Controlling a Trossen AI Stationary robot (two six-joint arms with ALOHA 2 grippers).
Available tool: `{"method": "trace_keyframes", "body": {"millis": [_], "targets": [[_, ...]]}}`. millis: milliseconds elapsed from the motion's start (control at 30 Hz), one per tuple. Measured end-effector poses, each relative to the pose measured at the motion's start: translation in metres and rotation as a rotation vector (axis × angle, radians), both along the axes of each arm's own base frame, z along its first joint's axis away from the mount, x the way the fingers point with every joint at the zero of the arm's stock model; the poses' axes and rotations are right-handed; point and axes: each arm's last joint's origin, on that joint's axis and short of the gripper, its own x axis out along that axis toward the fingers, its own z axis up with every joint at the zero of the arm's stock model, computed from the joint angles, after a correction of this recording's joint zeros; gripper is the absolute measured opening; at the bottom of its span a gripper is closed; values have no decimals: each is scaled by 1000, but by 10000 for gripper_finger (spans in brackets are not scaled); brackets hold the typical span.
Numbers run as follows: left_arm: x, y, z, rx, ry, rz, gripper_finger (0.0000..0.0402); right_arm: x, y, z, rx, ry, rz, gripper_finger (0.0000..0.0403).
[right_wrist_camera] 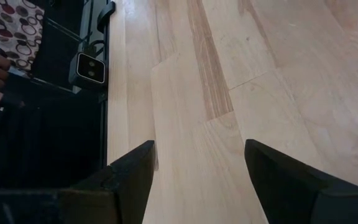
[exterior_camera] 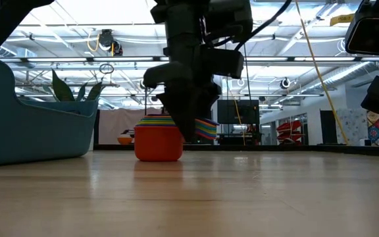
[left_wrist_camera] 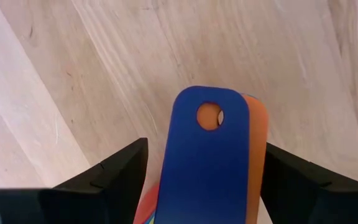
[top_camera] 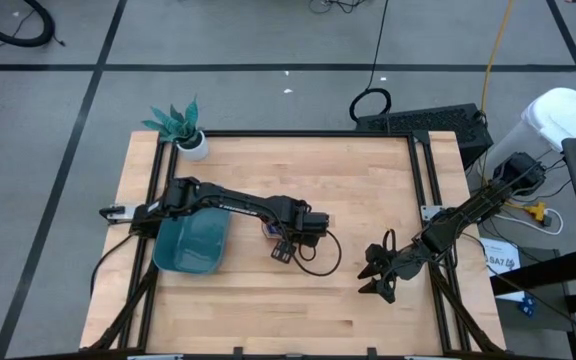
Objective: Nest measuring cups in basket
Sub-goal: Put all the stacked measuring cups into the blue bin
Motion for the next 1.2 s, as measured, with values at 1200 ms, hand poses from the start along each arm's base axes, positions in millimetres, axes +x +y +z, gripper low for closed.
{"method": "trace_keyframes", "body": {"millis": [1200], "targets": [[1, -4, 1, 0, -11, -2, 164, 0, 0, 0, -1, -1, 1, 240]]}}
